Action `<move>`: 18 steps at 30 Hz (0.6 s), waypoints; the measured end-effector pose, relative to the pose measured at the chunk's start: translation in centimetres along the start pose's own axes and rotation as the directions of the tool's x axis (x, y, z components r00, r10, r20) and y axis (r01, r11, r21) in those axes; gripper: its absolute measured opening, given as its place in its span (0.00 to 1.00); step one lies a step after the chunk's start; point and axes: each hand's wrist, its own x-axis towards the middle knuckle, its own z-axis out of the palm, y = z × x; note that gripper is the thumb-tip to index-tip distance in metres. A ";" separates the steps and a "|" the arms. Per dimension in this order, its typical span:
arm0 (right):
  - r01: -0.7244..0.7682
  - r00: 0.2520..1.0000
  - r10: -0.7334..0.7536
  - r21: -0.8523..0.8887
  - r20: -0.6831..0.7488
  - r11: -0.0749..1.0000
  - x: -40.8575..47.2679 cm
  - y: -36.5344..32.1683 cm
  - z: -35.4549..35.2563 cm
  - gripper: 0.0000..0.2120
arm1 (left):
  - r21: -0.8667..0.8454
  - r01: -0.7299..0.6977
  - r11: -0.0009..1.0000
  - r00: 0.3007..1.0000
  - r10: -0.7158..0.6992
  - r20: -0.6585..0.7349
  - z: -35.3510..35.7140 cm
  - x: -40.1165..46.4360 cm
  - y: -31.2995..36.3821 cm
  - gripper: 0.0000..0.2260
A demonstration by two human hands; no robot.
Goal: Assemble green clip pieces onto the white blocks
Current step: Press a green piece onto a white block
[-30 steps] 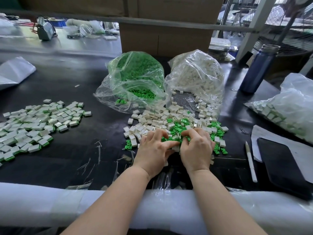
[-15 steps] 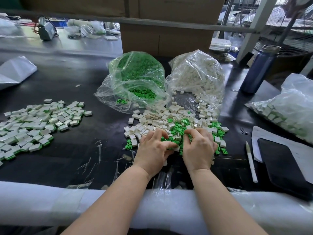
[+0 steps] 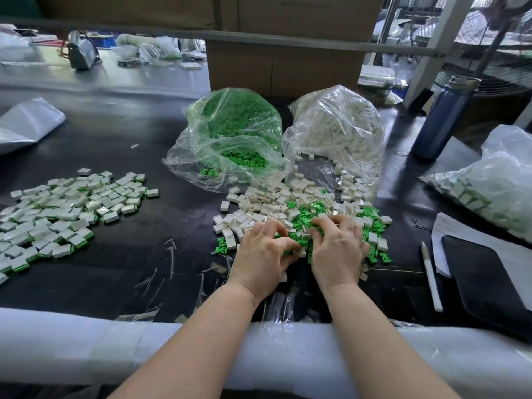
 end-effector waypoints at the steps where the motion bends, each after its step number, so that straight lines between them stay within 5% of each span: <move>1: 0.007 1.000 -0.007 0.012 -0.015 1.000 0.0 0.0 0.0 0.07 | 0.003 0.002 1.000 1.000 -0.002 -0.001 0.0 0.0 0.0 0.13; 12: 0.173 0.981 -0.143 0.253 -0.133 0.952 -0.3 -0.3 -0.8 0.06 | -0.003 -0.004 1.000 0.999 0.004 -0.045 0.2 0.1 -0.1 0.14; 18: 0.213 0.976 -0.188 0.296 -0.108 0.931 -0.7 -0.4 -1.2 0.03 | -0.256 0.061 0.965 0.977 -0.110 -0.181 -0.5 0.0 -0.1 0.08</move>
